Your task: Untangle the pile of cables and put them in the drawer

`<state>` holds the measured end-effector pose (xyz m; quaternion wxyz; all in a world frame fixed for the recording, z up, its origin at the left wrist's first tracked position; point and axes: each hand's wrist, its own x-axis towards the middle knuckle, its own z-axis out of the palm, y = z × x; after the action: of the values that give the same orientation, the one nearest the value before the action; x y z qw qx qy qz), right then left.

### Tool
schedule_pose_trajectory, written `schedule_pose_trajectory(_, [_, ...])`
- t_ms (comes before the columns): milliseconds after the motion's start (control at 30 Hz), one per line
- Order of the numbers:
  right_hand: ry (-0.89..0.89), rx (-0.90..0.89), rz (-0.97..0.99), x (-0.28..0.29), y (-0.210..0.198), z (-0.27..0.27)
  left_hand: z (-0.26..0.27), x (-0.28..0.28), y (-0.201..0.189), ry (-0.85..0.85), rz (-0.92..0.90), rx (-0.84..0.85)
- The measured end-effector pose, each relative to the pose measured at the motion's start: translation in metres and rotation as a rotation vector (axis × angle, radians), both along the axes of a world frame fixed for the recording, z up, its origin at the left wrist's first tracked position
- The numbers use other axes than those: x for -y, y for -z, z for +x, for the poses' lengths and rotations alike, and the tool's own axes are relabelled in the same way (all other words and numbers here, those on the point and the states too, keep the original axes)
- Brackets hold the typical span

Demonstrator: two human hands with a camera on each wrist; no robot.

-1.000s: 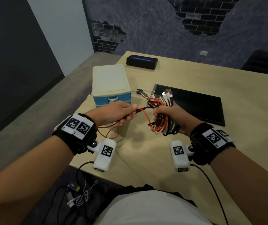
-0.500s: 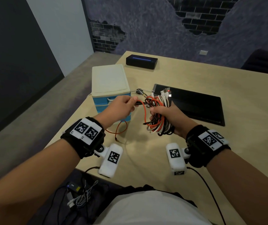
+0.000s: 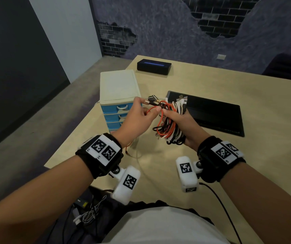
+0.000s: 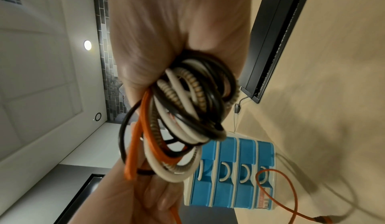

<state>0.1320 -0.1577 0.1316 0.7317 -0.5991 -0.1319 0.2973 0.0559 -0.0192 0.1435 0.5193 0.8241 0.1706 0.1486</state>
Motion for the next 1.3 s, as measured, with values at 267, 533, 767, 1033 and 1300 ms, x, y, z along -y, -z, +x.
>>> schedule_pose_trajectory(267, [-0.127, -0.036, 0.043, 0.001, -0.008, -0.007, 0.001, 0.002, 0.004, 0.006, -0.018, 0.000])
schedule_pose_trajectory(533, [-0.127, 0.086, -0.062, 0.001, -0.004, -0.004, 0.005, 0.002, -0.004, 0.085, 0.024, 0.018])
schedule_pose_trajectory(767, [0.185, 0.149, -0.141, 0.016, 0.000, 0.020, -0.011, -0.033, -0.005, 0.390, -0.320, -0.333])
schedule_pose_trajectory(1033, [0.234, 0.232, -0.200, 0.010, 0.004, 0.018, -0.011, -0.018, -0.010, 0.377, -0.861, -0.269])
schedule_pose_trajectory(1300, [0.114, 0.073, -0.087, -0.003, 0.007, 0.009, 0.002, 0.001, -0.014, 0.373, -0.817, -0.310])
